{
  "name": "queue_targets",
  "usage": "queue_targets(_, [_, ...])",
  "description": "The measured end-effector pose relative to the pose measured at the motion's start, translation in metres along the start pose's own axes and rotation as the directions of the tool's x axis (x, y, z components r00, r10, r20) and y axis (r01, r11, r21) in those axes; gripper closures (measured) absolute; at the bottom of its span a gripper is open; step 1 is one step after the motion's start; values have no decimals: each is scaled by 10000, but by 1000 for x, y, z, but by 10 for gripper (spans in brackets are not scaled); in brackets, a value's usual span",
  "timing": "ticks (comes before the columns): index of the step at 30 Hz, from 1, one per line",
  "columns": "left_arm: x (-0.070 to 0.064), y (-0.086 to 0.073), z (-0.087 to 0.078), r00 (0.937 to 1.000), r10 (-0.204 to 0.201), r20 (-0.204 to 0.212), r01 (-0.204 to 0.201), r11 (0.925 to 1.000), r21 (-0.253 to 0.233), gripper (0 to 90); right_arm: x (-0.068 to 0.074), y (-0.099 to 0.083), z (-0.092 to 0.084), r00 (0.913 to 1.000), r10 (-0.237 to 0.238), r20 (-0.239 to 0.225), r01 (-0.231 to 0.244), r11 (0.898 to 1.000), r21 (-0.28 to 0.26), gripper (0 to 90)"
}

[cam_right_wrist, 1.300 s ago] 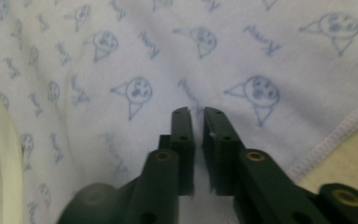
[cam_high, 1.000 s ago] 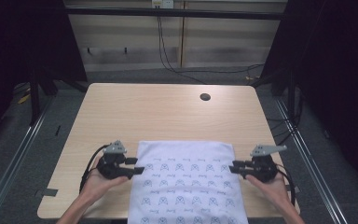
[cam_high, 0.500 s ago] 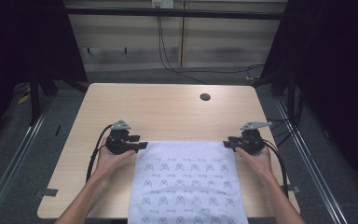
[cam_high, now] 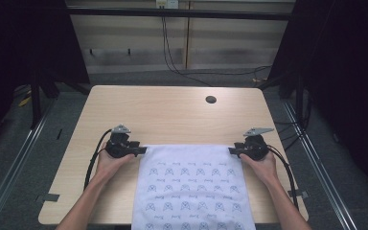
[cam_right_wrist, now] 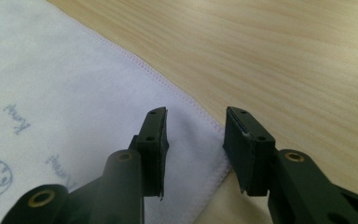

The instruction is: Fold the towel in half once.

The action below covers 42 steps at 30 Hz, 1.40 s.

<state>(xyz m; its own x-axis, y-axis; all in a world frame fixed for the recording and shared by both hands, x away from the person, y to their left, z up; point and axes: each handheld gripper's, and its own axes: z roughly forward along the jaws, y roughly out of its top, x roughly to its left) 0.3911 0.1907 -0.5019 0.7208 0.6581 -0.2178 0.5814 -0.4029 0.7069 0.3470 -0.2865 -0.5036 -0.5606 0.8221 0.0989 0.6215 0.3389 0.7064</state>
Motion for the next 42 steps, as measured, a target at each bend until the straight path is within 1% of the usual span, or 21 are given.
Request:
queue_targets(1, [-1, 0, 1, 10000, 64, -4, -64, 10000, 56, 511, 1, 0, 0, 10000, -42, 20, 42, 10000, -1, 606])
queue_targets(4, [-2, 1, 1, 9999, 75, 67, -74, 10000, -25, 509, 4, 0, 0, 9996, -209, 185, 206, 9997, 156, 636])
queue_targets(6, [-3, 1, 1, 9999, 78, 122, -77, 10000, -31, 503, 6, 0, -1, 9995, -266, 171, 261, 9993, 261, 699])
queue_targets(9, [-4, 0, 2, 9999, 116, 36, -116, 9999, 44, 482, 6, -3, -3, 9995, -249, -176, 252, 9995, 194, 803])
queue_targets(11, [-5, 1, 3, 9999, 110, -67, -110, 9999, -26, 456, 7, -4, -4, 9994, -309, -180, 312, 9994, 150, 841])
queue_targets(13, [-4, 1, 4, 9999, -72, 113, 73, 9999, -136, 451, 7, -5, -3, 9993, -244, -288, 246, 9997, 88, 857])
queue_targets(18, [-5, 2, 6, 9998, 179, -55, -179, 9998, -19, 449, 5, -6, -4, 9991, 103, -404, -102, 9999, 46, 867])
queue_targets(19, [-6, 2, 7, 9999, 154, -11, -155, 9998, -80, 453, 4, -6, -4, 9990, 112, -435, -110, 9999, 45, 866])
queue_targets(20, [-9, 3, 7, 9996, 287, 25, -287, 9996, -44, 461, 4, -6, -4, 9989, 114, -449, -112, 9999, 60, 866])
queue_targets(21, [-11, 3, 8, 9996, 294, 56, -294, 9996, 9, 474, 3, -6, -4, 9987, 100, -491, -99, 9999, 24, 866])
queue_targets(23, [-14, 3, 9, 9982, 576, 153, -577, 9983, 82, 506, 3, -6, -4, 9985, 192, -506, -191, 9998, 35, 865])
queue_targets(26, [-17, 2, 10, 9963, 670, 538, -678, 9976, 137, 539, 4, -6, -4, 9985, 210, -498, -209, 9998, 22, 865])
queue_targets(27, [-17, 2, 10, 9957, 709, 601, -720, 9973, 158, 554, 4, -7, -4, 9986, 185, -496, -185, 9998, 12, 865])
queue_targets(28, [-17, 2, 11, 9949, 619, 801, -632, 9979, 135, 577, 4, -7, -4, 9983, 212, -537, -212, 9998, 11, 865])
queue_targets(31, [-19, 2, 13, 9925, 707, 997, -722, 9973, 112, 729, 4, -7, -4, 9976, 243, -643, -244, 9997, 3, 865])
queue_targets(33, [-22, 2, 15, 9910, 832, 1049, -850, 9963, 130, 812, 4, -7, -4, 9968, 287, -740, -287, 9996, 14, 866])
queue_targets(34, [-23, 2, 15, 9899, 808, 1167, -828, 9965, 127, 834, 4, -7, -4, 9965, 320, -771, -319, 9995, 25, 869])
queue_targets(35, [-24, 3, 14, 9900, 798, 1165, -814, 9966, 90, 844, 4, -7, -4, 9961, 329, -821, -327, 9995, 36, 874])
queue_targets(38, [-22, 6, 5, 9895, 640, 1297, -605, 9977, -302, 857, 4, -7, -5, 9956, 436, -826, -430, 9990, 88, 877])
queue_targets(40, [-21, 8, -2, 9903, 584, 1259, -521, 9973, -525, 858, 3, -5, -7, 9955, 456, -827, -460, 9989, -35, 881])
queue_targets(42, [-19, 11, -12, 9911, 546, 1212, -451, 9958, -799, 859, 2, -3, -13, 9940, 560, -935, -594, 9977, -339, 883])
